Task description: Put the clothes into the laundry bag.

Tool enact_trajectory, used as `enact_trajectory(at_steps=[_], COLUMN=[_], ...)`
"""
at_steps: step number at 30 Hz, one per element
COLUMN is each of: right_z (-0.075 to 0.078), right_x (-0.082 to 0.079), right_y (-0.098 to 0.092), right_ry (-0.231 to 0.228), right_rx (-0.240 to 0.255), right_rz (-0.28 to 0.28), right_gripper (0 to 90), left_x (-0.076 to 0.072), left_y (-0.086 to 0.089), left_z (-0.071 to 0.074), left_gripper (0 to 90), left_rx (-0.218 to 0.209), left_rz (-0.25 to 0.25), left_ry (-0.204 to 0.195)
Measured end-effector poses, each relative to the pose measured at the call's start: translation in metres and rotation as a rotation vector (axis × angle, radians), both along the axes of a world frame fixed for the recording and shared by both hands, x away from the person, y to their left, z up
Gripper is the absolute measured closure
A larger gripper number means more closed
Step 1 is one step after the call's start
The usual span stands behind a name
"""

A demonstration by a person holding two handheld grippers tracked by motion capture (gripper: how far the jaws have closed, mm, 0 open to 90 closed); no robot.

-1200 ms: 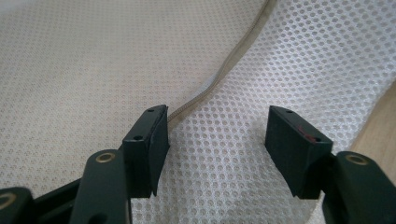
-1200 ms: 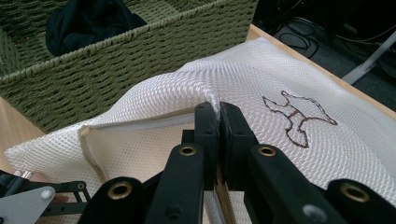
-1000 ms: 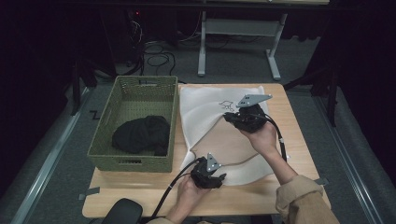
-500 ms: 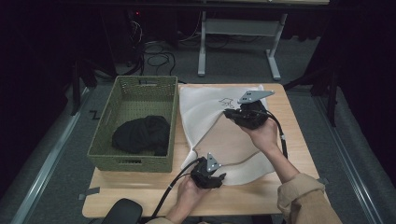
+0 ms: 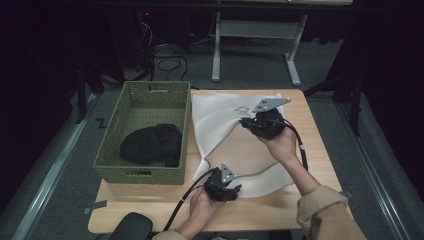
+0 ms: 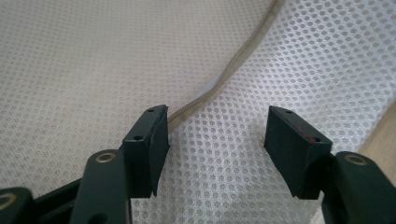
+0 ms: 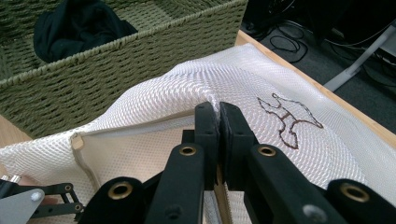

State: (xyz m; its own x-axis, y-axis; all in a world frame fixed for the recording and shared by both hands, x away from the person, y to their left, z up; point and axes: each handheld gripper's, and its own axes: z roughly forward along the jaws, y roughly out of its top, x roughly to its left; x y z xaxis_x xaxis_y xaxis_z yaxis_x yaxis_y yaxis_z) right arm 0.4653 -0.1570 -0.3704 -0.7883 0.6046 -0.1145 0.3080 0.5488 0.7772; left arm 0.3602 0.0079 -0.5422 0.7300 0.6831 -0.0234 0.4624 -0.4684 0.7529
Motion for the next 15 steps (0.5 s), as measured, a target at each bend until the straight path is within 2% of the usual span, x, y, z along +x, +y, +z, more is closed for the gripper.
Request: enact_trajectory(at_steps=[4,10,13,15], right_z=[-0.001,-0.001,-0.001,-0.001], right_x=[0.0,-0.001,-0.001,-0.001], right_y=[0.001,0.004,0.002,0.003], right_ry=[-0.003,0.003,0.003,0.008], right_rx=[-0.011,-0.011,-0.019,-0.012], right_rz=[0.008,0.004,0.004,0.0], right_gripper=[87.6,87.6,87.7,87.7], left_x=[0.0,0.005,0.006,0.007], left_y=[0.001,0.0,0.003,0.004], left_z=[0.001,0.008,0.011,0.012], left_gripper=[38.1,35.8,37.2,36.1], left_rx=[-0.002,-0.021,-0.042,-0.031], left_rz=[0.007,0.064,0.068,0.065], left_ry=[0.018,0.113,0.135,0.145])
